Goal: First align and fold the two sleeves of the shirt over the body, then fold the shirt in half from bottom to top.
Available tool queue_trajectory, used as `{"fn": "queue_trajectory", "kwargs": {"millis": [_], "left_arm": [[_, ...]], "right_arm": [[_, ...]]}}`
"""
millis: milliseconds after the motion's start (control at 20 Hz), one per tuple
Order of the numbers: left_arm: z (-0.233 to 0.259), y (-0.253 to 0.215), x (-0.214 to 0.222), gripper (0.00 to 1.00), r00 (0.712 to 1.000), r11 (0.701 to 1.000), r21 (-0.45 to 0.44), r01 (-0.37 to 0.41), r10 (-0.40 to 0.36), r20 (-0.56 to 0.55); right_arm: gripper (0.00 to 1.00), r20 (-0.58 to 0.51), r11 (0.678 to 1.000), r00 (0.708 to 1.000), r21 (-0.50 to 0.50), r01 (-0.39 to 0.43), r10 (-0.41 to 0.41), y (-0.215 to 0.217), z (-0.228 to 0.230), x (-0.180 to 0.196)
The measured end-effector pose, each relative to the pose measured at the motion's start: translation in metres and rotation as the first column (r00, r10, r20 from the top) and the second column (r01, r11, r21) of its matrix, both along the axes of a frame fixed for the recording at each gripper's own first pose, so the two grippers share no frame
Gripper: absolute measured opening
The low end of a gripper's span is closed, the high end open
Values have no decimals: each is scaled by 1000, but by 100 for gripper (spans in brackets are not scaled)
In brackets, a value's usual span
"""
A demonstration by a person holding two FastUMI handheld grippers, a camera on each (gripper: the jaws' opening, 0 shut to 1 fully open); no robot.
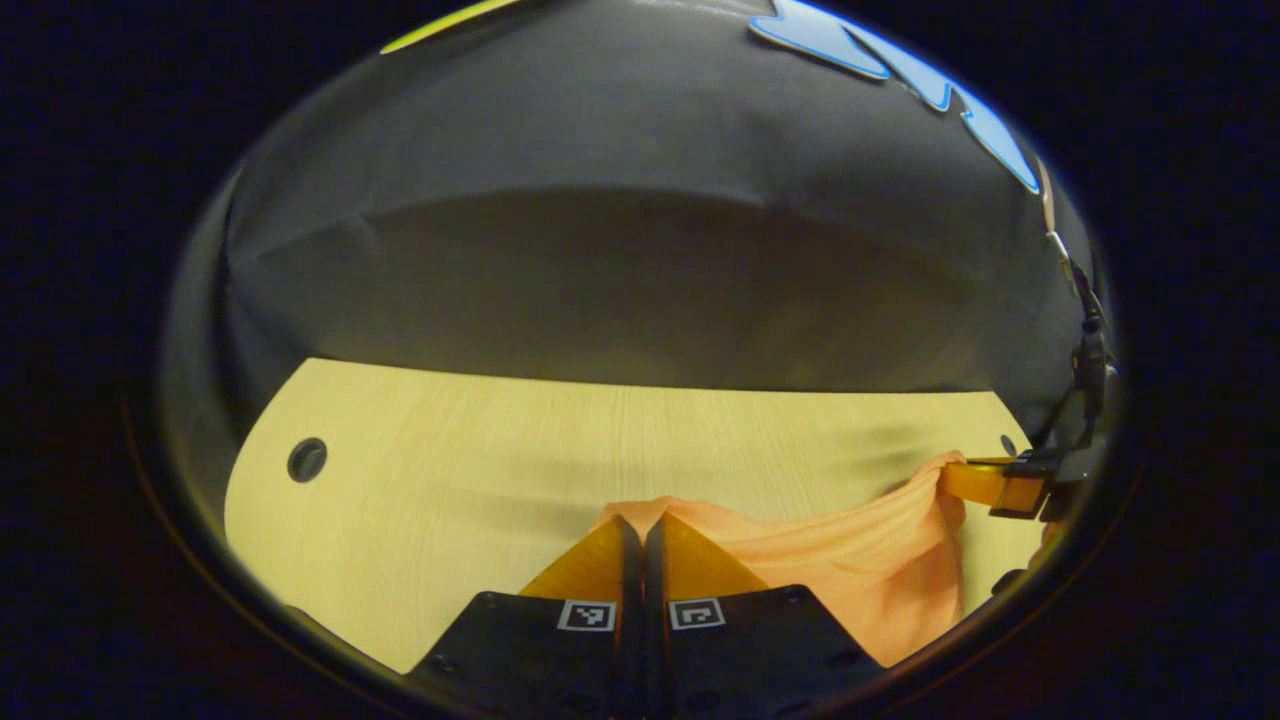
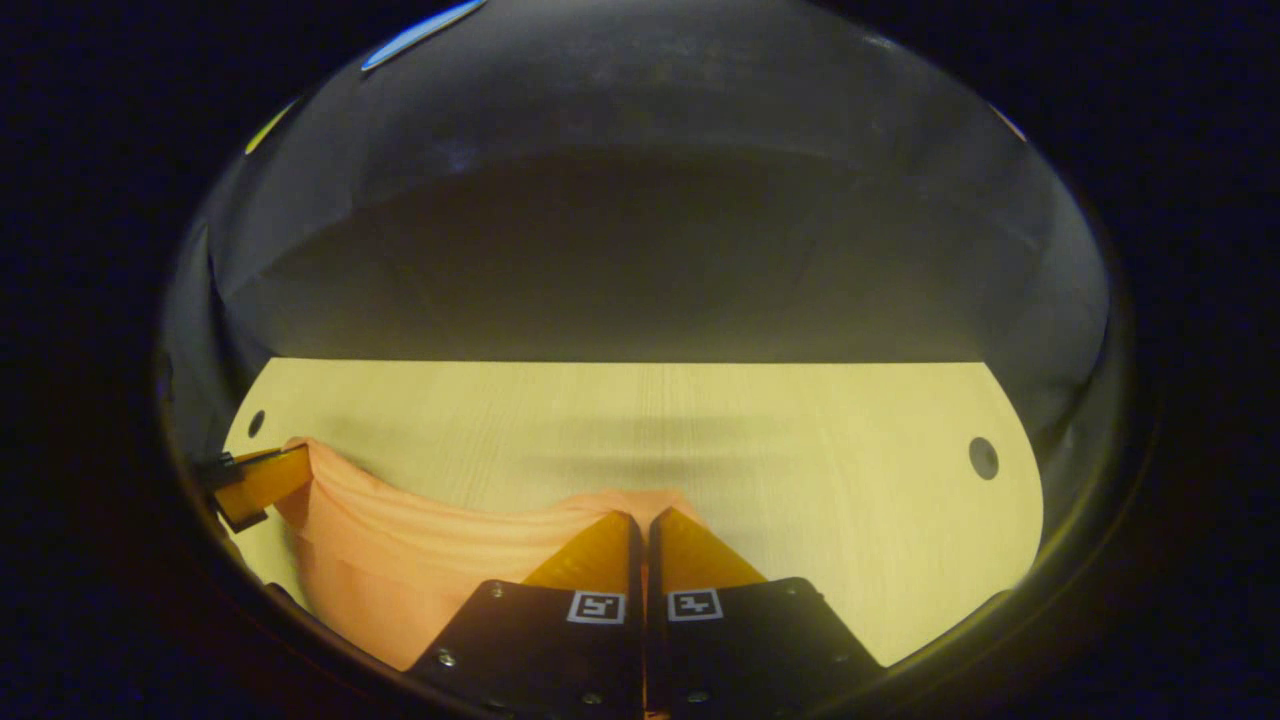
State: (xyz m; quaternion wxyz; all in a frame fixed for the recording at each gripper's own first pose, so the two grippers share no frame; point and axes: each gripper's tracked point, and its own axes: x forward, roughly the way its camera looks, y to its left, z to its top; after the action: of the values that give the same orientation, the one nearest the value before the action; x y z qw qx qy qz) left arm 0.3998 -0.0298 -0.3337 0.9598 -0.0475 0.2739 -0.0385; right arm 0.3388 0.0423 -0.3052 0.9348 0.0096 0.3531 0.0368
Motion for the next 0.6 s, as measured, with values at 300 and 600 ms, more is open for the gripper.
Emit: {"fn": "queue_trajectory", "kwargs": {"millis": [300,600], "left_arm": [[-24,6,-5,6,998,998,-54,-42,39,-48],[2,8,-13,43,999,998,-45,-49,48,-13]], "right_arm": [[1,-22,1000,1000,-17,-13,13,0,-16,0],[53,-3,999,999,17,-46,46,9,1,-15]]}}
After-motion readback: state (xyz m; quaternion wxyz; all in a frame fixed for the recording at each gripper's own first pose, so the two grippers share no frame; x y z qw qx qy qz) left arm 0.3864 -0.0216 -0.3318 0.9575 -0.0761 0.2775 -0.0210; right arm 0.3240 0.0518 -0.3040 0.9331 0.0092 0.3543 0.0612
